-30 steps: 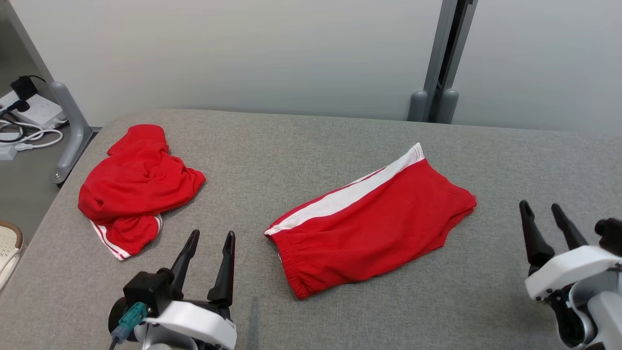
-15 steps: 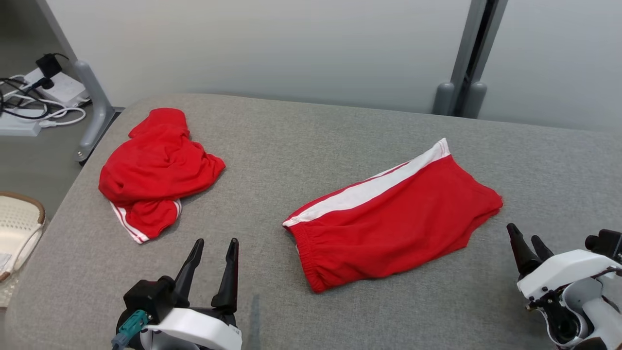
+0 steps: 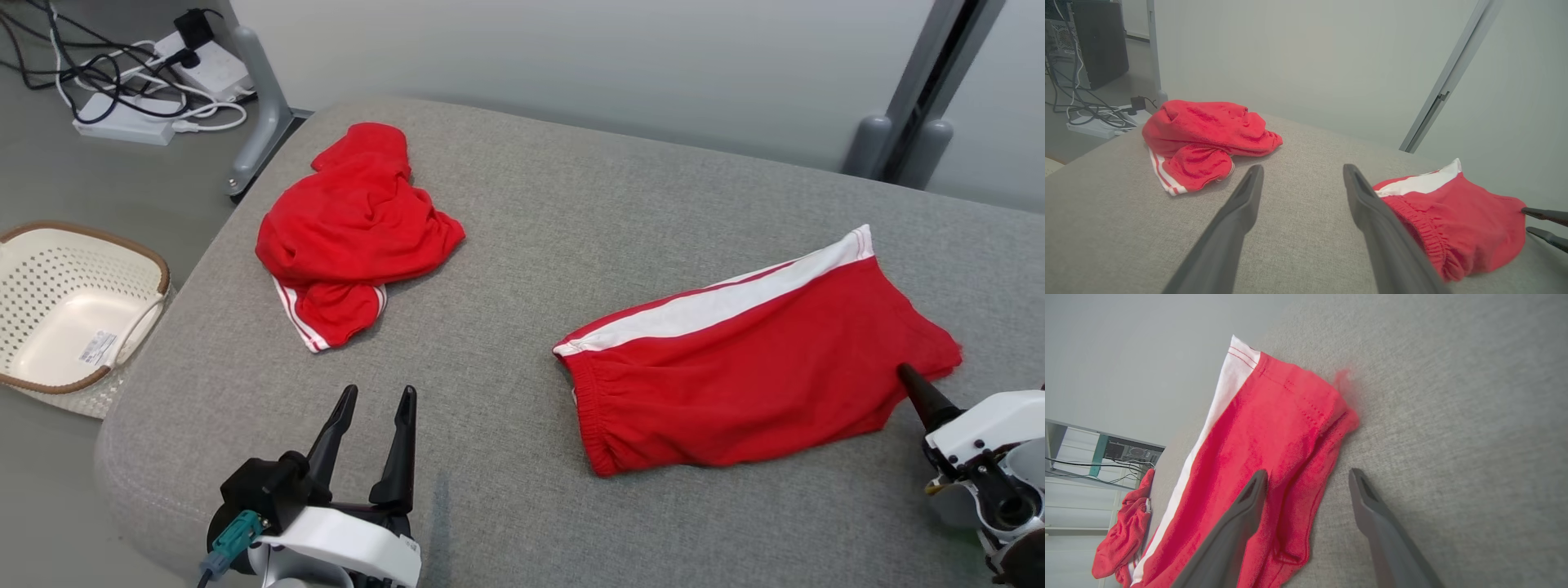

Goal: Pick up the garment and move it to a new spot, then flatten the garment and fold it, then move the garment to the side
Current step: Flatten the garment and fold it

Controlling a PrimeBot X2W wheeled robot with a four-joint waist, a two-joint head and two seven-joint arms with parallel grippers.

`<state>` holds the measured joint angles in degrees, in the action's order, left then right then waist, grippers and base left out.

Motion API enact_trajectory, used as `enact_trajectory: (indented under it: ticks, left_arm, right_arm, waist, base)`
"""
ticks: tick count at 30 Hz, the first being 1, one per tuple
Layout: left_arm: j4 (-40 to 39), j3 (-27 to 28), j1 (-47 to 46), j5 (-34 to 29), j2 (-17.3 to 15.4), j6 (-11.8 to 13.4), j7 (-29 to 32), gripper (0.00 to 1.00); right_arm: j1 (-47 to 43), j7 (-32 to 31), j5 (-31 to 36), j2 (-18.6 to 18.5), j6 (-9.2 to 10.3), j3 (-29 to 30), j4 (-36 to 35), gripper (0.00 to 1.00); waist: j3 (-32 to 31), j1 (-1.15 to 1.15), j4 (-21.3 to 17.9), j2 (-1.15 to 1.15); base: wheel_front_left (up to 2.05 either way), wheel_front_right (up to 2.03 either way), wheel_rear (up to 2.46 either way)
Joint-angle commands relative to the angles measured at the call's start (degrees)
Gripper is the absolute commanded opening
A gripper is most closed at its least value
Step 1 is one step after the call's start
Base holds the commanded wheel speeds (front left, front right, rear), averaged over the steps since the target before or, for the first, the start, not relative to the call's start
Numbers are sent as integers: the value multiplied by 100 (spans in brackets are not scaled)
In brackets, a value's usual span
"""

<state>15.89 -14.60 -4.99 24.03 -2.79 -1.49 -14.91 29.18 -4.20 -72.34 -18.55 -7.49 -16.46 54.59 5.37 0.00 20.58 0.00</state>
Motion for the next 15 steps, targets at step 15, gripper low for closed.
enact_trajectory:
  ticks: [15]
  left_arm:
    - [-254, -61, -184, 261, -23, 157, -28, 100]
  right_arm:
    - [532, -255, -107, -144, 0, -173, 677, 100]
  waist:
    - [445, 0, 355, 0]
  base:
    - [0, 0, 0]
